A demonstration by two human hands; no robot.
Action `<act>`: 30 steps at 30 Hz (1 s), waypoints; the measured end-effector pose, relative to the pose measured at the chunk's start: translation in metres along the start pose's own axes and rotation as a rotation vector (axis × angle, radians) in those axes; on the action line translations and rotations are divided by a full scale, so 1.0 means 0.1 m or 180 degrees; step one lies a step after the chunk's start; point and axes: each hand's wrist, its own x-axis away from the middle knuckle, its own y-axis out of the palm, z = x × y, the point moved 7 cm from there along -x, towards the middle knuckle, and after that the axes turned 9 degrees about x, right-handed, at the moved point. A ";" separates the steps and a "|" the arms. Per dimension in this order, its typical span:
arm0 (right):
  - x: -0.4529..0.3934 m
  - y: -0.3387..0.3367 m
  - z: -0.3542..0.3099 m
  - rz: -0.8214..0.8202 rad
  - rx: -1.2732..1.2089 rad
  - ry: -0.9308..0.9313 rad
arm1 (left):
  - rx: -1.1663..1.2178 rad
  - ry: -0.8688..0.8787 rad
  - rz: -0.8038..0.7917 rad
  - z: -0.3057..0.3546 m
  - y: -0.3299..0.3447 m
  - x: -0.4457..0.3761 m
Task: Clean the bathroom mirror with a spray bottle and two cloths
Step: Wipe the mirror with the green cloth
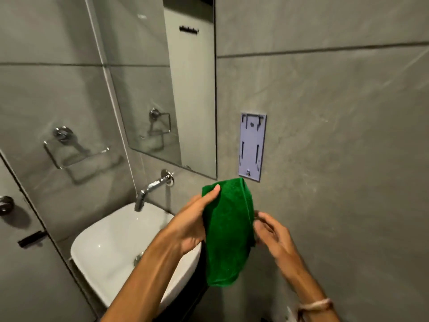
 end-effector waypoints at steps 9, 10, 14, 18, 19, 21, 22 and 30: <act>-1.10 0.49 -2.52 -0.0308 -0.0385 -0.1119 | 0.1501 0.1599 -0.0722 1.80 0.14 0.71; -1.20 0.54 -2.71 -0.0135 -0.0257 -0.1201 | 0.1752 0.1702 -0.0658 1.77 0.14 0.71; -1.43 0.66 -3.15 0.0911 0.1915 -0.1773 | 0.2739 0.1914 -0.0450 1.59 0.16 0.57; -1.37 0.37 -3.24 0.2354 0.3632 -0.2504 | 0.3011 0.2304 -0.0138 1.87 0.02 0.53; -1.42 0.26 -3.28 0.2504 0.3883 -0.2529 | 0.2969 0.2409 -0.0107 1.97 0.00 0.51; -1.57 0.02 -3.39 0.2600 0.4439 -0.2502 | 0.2733 0.2619 -0.0139 2.18 0.02 0.49; -1.65 -0.09 -3.45 0.2620 0.4673 -0.2505 | 0.2612 0.2748 -0.0187 2.30 0.05 0.47; -2.06 -0.21 -3.92 0.2864 0.5644 -0.2544 | 0.0286 0.4503 0.0339 3.45 0.74 0.01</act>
